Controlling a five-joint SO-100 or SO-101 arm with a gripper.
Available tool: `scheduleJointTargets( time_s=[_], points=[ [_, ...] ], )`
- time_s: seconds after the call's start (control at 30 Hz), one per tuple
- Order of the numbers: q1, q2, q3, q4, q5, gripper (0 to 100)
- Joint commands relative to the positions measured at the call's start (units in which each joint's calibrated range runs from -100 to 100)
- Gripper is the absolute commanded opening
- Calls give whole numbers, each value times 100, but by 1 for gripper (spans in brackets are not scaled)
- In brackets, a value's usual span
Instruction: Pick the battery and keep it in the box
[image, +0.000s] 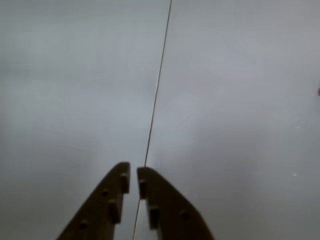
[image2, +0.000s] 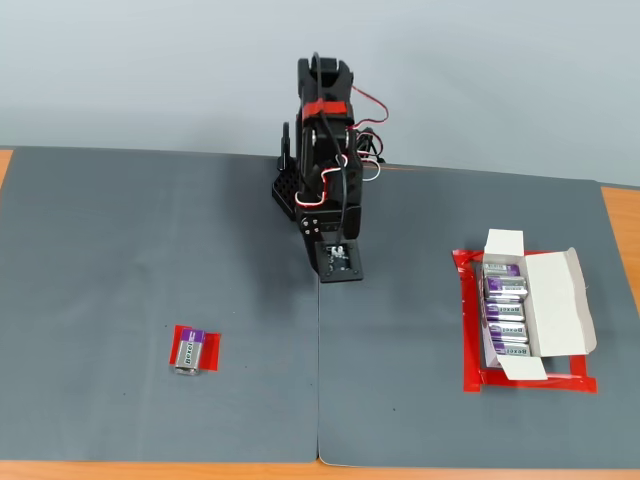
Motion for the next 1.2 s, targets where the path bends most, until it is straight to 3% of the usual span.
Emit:
scheduleJointTargets(
  time_s=[0.0,0.3,0.6,0.87,1.17],
  points=[
    [53,758,-902,-151,21,2],
    [754,2742,-3262,-133,37,2],
    [1657,4463,-5388,-90,620,2],
    [2642,5387,-6266,-90,1194,2],
    [3141,6667,-6772,-185,1407,2]
  ],
)
